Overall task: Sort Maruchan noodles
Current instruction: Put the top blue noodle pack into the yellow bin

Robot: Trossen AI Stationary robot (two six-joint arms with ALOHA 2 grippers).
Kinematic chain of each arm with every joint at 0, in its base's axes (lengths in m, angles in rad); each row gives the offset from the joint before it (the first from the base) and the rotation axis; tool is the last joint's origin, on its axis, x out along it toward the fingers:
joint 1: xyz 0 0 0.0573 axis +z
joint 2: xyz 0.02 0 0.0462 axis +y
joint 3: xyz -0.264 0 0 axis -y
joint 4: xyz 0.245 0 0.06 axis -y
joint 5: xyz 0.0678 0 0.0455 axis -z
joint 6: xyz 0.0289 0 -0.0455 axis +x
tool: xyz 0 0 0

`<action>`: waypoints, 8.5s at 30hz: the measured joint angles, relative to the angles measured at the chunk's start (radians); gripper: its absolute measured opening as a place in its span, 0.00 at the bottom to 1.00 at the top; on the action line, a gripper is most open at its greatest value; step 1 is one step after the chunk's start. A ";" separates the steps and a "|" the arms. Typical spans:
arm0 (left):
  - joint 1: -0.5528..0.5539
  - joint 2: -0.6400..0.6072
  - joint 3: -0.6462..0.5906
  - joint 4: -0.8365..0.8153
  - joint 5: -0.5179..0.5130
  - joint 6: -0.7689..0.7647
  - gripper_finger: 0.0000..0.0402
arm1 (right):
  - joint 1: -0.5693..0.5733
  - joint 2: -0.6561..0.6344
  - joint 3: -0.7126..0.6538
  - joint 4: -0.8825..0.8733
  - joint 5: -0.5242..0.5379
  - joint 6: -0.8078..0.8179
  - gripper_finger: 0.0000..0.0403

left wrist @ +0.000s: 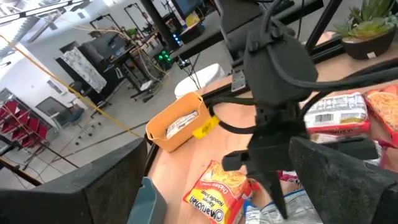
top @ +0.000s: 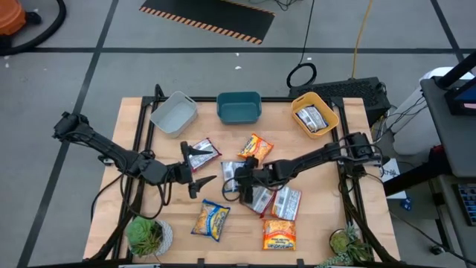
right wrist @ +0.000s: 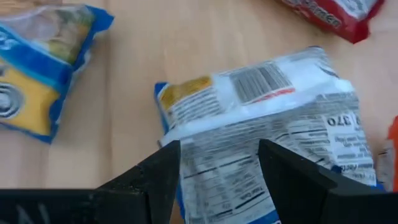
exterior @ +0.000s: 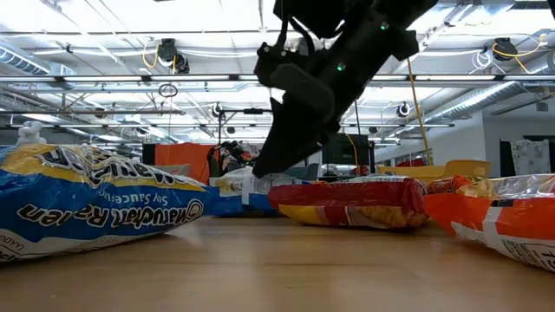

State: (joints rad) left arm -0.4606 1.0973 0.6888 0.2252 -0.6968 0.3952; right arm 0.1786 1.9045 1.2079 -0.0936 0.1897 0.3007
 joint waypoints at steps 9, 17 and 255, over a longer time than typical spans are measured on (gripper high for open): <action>0.000 0.000 0.000 -0.019 0.000 -0.012 0.98 | -0.024 -0.003 0.000 0.005 0.017 -0.048 0.49; 0.000 0.000 0.000 -0.019 0.000 -0.014 0.98 | -0.033 -0.003 -0.004 0.002 -0.037 -0.009 0.38; -0.034 0.003 0.000 -0.439 0.027 -0.642 0.98 | -0.307 -0.666 -0.501 -0.254 1.101 -0.480 0.00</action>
State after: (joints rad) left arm -0.4941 1.1007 0.6888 -0.2138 -0.6697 -0.2472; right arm -0.1287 1.2388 0.7074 -0.3475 1.2907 -0.1792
